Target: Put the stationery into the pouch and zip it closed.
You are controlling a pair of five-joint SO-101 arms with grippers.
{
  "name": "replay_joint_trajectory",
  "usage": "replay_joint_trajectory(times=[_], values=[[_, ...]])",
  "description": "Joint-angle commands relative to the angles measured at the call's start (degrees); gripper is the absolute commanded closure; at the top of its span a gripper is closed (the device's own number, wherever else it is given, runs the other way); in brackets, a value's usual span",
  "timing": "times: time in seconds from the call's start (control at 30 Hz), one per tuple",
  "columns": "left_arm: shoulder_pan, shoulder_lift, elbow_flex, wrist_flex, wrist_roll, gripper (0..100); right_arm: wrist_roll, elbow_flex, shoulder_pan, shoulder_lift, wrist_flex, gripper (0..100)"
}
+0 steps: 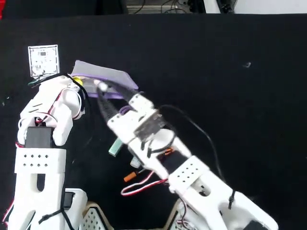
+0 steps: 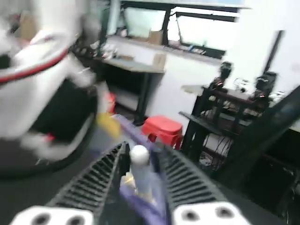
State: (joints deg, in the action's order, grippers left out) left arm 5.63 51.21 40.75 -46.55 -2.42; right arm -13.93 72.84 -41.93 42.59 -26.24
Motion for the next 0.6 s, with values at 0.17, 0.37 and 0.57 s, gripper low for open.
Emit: replay_joint_trajectory(times=[0.17,0.37,0.57], values=[[0.0,1.5,-1.1,0.4,-0.6,97,-1.7,-9.5,-1.6,4.9,26.7,65.2],[4.0,1.4,-1.1,0.4,-0.8,97,-2.1,-22.7,3.3,16.3,56.9,65.2],[8.4,1.4,-0.8,0.4,-0.6,97,-12.1,-30.0,5.6,23.4,80.0,65.2]])
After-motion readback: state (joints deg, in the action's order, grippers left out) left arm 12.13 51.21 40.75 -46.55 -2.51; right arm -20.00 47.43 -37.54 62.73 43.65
